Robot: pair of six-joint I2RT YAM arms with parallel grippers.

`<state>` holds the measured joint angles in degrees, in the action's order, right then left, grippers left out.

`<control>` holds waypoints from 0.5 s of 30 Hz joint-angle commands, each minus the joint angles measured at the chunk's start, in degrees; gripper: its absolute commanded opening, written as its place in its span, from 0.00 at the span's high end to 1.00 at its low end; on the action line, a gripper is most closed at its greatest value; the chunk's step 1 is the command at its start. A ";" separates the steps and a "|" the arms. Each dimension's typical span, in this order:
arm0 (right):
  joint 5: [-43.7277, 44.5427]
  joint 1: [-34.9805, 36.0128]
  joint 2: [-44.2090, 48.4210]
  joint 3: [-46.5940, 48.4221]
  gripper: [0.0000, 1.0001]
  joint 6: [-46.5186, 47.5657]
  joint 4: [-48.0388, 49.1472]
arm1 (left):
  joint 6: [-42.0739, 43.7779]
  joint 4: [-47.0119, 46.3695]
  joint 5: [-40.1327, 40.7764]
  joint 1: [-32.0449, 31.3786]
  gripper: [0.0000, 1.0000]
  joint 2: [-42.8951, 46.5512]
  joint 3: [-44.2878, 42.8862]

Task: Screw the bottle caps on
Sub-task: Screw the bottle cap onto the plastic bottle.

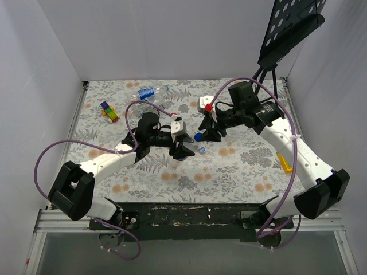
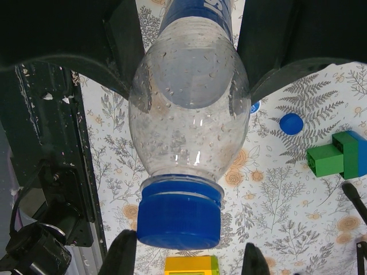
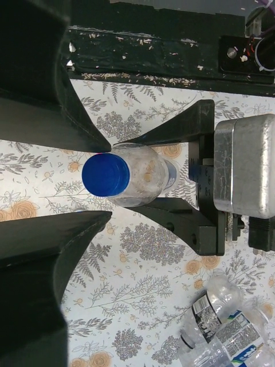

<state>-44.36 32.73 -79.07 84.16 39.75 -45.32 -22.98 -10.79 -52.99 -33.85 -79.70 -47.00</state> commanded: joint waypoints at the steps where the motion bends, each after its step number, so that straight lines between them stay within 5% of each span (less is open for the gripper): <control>1: -1.70 -0.12 -0.47 2.85 0.49 0.86 -1.08 | -0.48 -1.08 -1.06 0.45 0.96 2.80 -2.13; 15: 0.06 1.54 -0.56 2.42 0.81 -2.12 -0.83 | -3.64 -5.90 4.73 0.45 0.96 4.55 -0.55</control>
<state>-44.60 33.12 -80.03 85.01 39.81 -46.65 -24.45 -11.86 -52.10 -33.69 -78.74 -47.00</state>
